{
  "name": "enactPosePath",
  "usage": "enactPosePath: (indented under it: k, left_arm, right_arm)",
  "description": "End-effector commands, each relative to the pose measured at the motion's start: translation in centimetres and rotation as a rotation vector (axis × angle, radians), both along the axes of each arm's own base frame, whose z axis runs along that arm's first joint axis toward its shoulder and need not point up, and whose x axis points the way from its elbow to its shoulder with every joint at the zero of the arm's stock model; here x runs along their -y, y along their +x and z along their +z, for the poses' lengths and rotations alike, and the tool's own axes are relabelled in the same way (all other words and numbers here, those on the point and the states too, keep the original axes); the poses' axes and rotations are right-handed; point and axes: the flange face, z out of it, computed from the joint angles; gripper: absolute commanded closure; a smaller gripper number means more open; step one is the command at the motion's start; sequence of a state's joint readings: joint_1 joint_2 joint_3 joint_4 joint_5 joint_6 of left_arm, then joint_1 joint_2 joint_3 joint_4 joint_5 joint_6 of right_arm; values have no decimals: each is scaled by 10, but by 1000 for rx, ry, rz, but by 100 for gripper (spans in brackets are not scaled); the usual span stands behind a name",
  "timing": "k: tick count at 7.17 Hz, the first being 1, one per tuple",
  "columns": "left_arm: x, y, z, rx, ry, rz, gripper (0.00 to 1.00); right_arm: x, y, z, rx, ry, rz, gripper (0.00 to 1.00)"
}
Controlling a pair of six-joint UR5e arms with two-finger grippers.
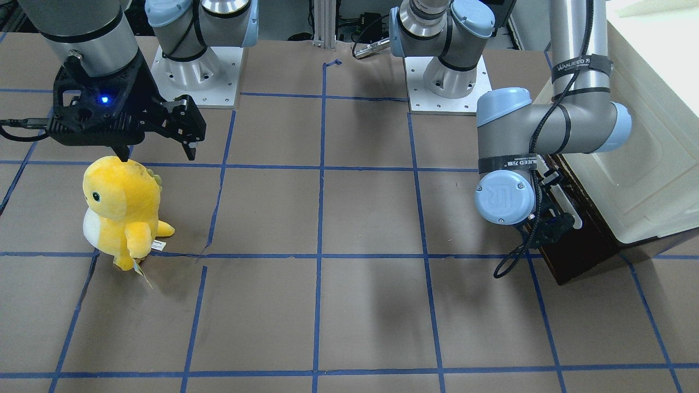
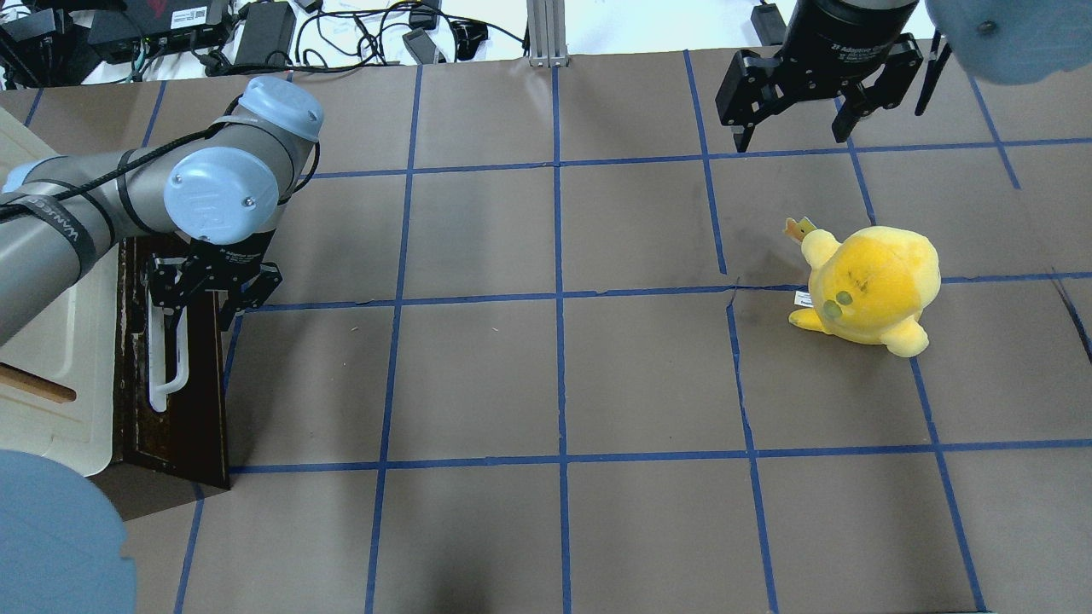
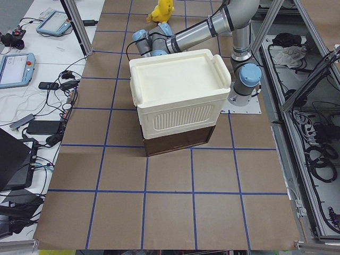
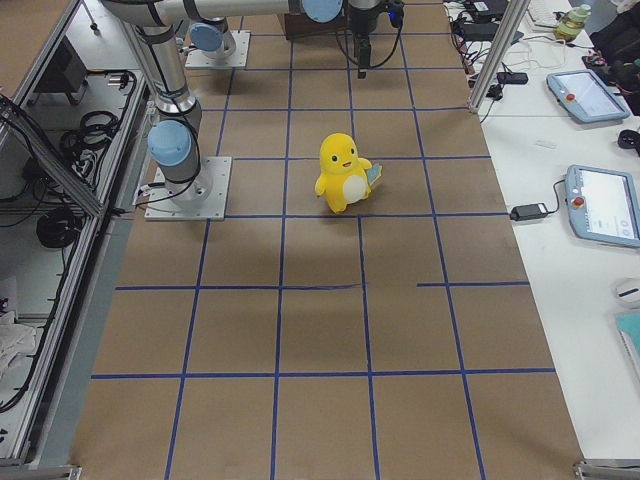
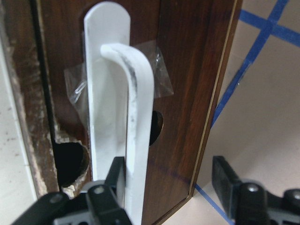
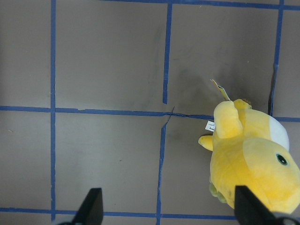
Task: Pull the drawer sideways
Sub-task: 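Lower the open left gripper around the white bar handle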
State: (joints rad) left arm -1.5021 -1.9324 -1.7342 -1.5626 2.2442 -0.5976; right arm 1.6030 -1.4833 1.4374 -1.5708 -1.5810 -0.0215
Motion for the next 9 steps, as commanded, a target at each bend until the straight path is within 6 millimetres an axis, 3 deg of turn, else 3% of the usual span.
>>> enactPosePath:
  k: [1,4,6,7,9]
  left_arm:
    - [-2,2,0,0,11,1,38]
    - [-3,3,4,2,14,-3,27]
    - [-3,4,4,0,17,-4,28]
    - [-3,4,5,-2,15,-7,43]
    - [-3,4,7,1,12,-9,47]
  right_arm:
    - [0,0,0,-1,0,0,0]
    - [0,0,0,1,0,0,0]
    - [0,0,0,-1,0,1,0]
    - [0,0,0,1,0,0,0]
    - [0,0,0,1,0,0,0]
